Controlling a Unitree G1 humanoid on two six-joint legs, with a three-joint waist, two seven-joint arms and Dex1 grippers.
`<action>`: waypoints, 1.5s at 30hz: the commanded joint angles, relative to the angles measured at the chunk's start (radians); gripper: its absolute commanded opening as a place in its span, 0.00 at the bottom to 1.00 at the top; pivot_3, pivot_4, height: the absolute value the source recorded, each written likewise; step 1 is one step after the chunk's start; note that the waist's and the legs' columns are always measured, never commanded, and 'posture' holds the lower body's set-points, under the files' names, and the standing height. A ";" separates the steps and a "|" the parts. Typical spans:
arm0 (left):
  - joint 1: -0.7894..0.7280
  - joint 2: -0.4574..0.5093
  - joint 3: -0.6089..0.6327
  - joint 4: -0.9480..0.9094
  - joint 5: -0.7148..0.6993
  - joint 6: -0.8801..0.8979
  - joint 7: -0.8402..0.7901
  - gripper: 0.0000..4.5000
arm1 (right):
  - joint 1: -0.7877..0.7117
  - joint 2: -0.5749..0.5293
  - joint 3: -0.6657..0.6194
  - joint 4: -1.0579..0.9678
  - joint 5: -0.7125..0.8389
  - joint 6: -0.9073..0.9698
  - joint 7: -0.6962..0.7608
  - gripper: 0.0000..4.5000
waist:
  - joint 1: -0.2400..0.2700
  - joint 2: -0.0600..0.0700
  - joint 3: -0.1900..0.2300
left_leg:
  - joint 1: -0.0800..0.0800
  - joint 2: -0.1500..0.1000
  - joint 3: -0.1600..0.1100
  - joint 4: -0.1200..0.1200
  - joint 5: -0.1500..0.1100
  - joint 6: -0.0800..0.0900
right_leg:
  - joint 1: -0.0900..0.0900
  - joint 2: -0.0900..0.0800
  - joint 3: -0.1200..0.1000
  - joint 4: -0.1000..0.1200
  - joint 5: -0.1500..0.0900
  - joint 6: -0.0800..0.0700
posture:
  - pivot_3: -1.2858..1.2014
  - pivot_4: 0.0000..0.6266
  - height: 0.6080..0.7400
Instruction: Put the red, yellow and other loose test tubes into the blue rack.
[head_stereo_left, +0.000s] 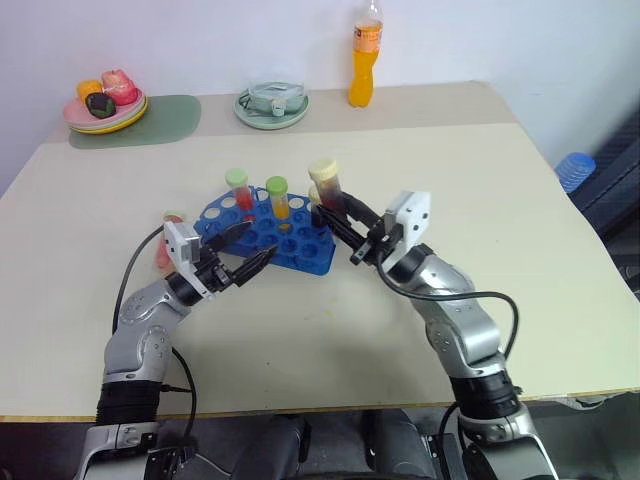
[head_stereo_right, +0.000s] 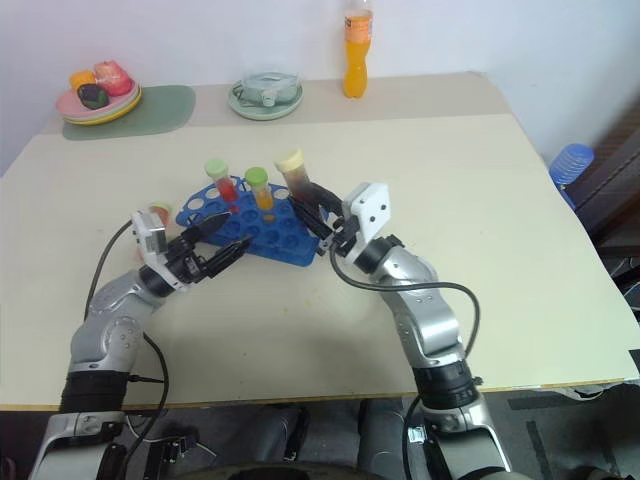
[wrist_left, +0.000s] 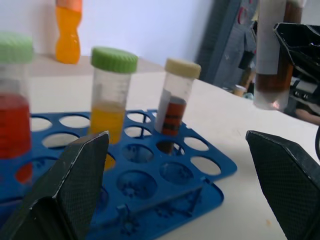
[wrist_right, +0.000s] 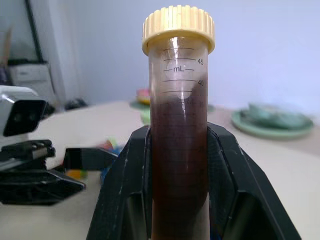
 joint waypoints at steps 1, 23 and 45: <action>0.010 0.006 0.043 -0.072 -0.050 0.033 0.039 1.00 | -0.023 0.065 0.011 0.047 0.004 -0.098 0.003 0.21 | -0.010 0.000 0.000 | 0.000 0.000 0.000 0.000 0.000 0.000 | 0.000 0.000 0.000 0.000 0.000 0.000 | 0.52 0.24 1.00; -0.025 0.044 0.005 -0.112 -0.044 0.089 0.066 1.00 | 0.085 -0.714 -0.225 -0.317 0.193 0.991 0.134 0.21 | -0.011 0.002 0.000 | 0.000 0.007 0.003 -0.002 0.001 -0.002 | -0.001 0.006 0.002 -0.002 0.002 -0.004 | 0.52 0.24 1.00; 0.053 0.194 -0.110 -0.204 -0.024 0.116 -0.189 1.00 | -0.201 -0.848 0.017 -0.118 0.153 1.208 0.238 0.72 | -0.002 0.001 0.000 | -0.002 0.007 0.006 0.000 0.001 -0.002 | -0.002 0.005 0.003 -0.003 0.003 -0.005 | 0.52 0.24 1.00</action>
